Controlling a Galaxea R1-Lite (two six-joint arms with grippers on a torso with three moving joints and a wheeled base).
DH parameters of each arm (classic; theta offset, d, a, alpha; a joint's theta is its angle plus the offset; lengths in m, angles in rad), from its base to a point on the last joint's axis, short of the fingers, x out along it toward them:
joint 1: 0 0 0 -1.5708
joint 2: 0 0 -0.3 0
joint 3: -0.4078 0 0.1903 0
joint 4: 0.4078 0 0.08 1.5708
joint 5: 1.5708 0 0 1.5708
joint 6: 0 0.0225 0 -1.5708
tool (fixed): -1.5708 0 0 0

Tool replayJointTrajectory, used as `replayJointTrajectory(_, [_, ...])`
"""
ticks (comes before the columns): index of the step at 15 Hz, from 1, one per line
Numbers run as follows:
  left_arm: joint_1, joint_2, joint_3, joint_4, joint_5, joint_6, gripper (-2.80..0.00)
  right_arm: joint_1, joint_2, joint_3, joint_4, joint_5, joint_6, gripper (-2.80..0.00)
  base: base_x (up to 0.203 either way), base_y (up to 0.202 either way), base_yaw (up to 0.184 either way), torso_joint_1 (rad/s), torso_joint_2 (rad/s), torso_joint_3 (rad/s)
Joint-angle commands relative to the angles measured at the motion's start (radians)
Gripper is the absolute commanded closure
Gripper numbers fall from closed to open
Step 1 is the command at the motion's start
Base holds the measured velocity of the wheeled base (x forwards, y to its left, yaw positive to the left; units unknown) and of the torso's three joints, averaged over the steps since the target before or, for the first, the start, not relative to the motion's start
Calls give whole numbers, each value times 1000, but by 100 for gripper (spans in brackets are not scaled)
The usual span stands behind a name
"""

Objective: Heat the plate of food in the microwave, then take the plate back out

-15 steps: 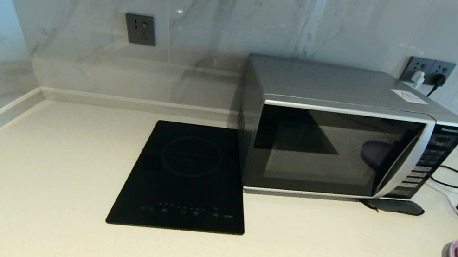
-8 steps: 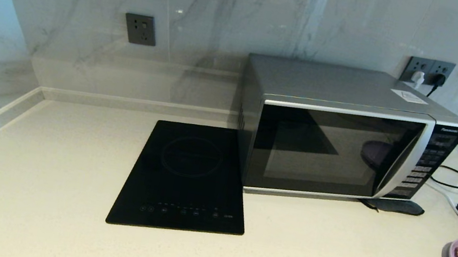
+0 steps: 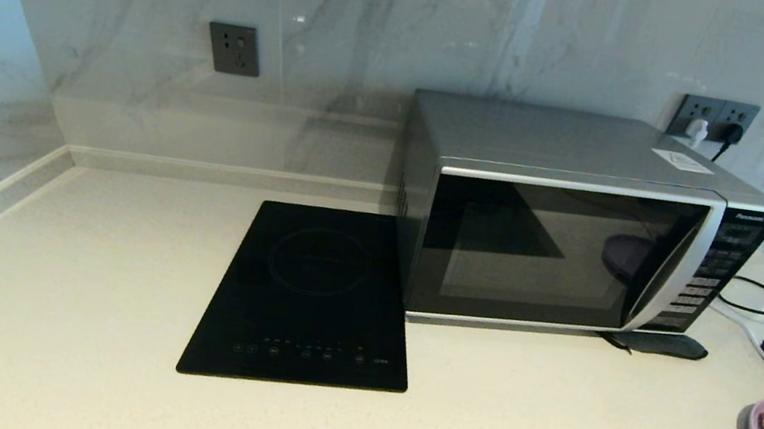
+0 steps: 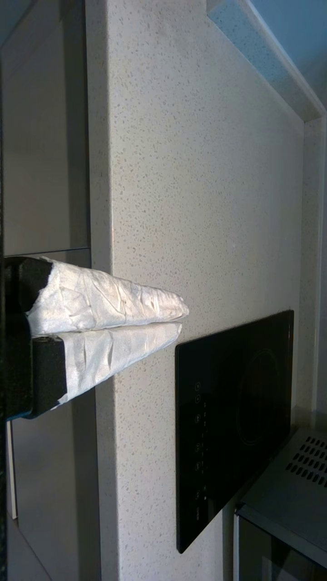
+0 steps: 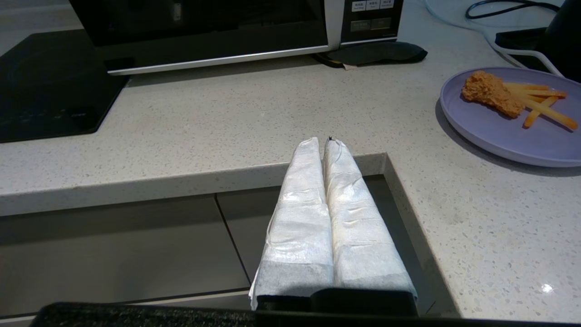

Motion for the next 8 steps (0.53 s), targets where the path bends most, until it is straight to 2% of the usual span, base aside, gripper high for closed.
replayJointTrajectory(1, [0,1,0,0,1,-1,0,0,1,2,0,0,1,0,0,0,0,0,0,0])
replayJointTrajectory(8, [0,1,0,0,1,-2,0,0,1,2,0,0,0,0,0,0,0,0,0,0])
